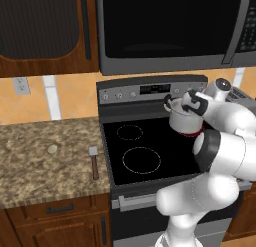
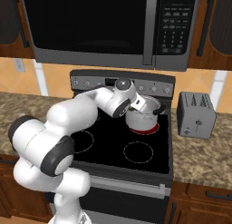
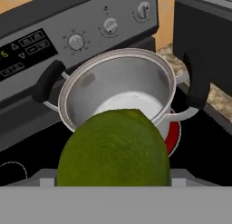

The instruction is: Put the lime and garlic in the pot. Retrieve the spatula and lightly stir the vegetables in the pot.

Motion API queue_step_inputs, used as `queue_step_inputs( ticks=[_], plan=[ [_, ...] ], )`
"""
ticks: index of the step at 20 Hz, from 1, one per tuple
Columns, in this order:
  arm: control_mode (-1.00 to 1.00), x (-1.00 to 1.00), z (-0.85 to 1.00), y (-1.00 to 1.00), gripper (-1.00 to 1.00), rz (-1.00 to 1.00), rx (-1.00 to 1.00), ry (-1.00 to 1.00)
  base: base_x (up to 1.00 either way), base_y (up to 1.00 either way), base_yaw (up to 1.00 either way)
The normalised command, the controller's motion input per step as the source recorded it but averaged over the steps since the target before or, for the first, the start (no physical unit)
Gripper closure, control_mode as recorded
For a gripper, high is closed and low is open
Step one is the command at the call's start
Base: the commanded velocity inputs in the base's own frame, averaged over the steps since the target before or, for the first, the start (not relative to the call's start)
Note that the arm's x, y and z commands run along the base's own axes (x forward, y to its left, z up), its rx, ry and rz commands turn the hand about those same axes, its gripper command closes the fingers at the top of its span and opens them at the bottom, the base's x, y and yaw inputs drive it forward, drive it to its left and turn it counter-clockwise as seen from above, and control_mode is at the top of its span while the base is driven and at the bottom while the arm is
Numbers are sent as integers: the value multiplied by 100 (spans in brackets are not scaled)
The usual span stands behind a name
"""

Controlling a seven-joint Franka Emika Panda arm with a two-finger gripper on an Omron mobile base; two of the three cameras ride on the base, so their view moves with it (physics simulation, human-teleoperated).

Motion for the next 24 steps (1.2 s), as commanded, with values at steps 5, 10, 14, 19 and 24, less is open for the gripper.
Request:
queue_step_inputs(
  ticks=[5,10,14,19,24],
  plan=[
    [-100,43,-28,-12,100,0,-8,2,0,0,0],
    [-100,39,-35,-4,100,0,-10,0,0,0,0],
    [-100,35,-25,-2,100,0,-6,0,0,0,0],
    [-100,28,-20,-6,100,0,-2,0,0,0,0],
    [-100,25,-8,-3,100,0,0,0,0,0,0]
  ],
)
